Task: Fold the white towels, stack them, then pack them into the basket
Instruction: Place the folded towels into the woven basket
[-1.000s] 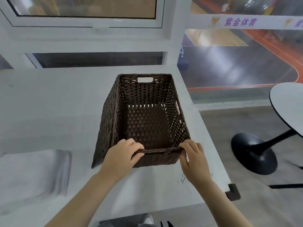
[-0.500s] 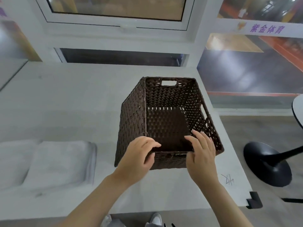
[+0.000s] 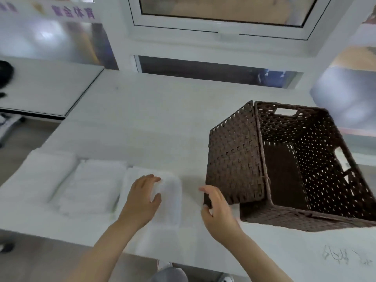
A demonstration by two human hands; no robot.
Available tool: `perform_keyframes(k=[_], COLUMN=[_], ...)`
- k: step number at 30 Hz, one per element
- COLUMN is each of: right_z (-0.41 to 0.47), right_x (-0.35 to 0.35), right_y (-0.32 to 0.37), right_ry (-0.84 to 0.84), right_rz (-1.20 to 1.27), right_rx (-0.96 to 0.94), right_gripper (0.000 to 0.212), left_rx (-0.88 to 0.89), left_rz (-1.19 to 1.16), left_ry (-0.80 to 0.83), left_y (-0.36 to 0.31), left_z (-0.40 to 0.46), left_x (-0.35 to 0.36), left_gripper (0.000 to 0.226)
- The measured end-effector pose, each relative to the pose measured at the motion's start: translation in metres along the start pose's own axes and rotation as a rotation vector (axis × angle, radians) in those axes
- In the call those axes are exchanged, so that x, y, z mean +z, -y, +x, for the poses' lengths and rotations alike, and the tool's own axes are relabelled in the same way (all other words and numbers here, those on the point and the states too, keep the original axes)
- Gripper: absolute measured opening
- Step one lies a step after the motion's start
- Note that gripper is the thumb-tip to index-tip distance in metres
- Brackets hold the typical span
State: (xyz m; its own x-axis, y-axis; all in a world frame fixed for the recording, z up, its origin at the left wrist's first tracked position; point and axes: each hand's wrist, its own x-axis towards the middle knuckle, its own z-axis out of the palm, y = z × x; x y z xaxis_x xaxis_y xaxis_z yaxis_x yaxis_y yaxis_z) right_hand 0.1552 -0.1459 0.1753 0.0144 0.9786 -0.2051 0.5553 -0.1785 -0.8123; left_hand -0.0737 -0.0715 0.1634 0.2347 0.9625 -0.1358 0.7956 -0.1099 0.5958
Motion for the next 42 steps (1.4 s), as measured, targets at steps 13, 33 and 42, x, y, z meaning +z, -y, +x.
perform_keyframes(k=[13,33,42], right_z=[0.085,0.079,0.070], right_x=[0.118,0.074,0.094], right_y=[-0.012,-0.048,-0.040], right_ry=[0.184,-0.016,-0.112], right_rz=[0.629,0.689,0.598], right_rx=[0.649,0.675,0.552], right_gripper=[0.142,0.077,0.079], left_rx=[-0.054,0.048,-0.168], left_rz=[0.095,-0.181,-0.547], left_ry=[0.155,0.186,0.205], left_y=[0.080,0.063,0.085], left_z=[-0.021,0.008,0.007], left_x=[-0.002,0.026,0.046], left_gripper=[0.082,0.064,0.070])
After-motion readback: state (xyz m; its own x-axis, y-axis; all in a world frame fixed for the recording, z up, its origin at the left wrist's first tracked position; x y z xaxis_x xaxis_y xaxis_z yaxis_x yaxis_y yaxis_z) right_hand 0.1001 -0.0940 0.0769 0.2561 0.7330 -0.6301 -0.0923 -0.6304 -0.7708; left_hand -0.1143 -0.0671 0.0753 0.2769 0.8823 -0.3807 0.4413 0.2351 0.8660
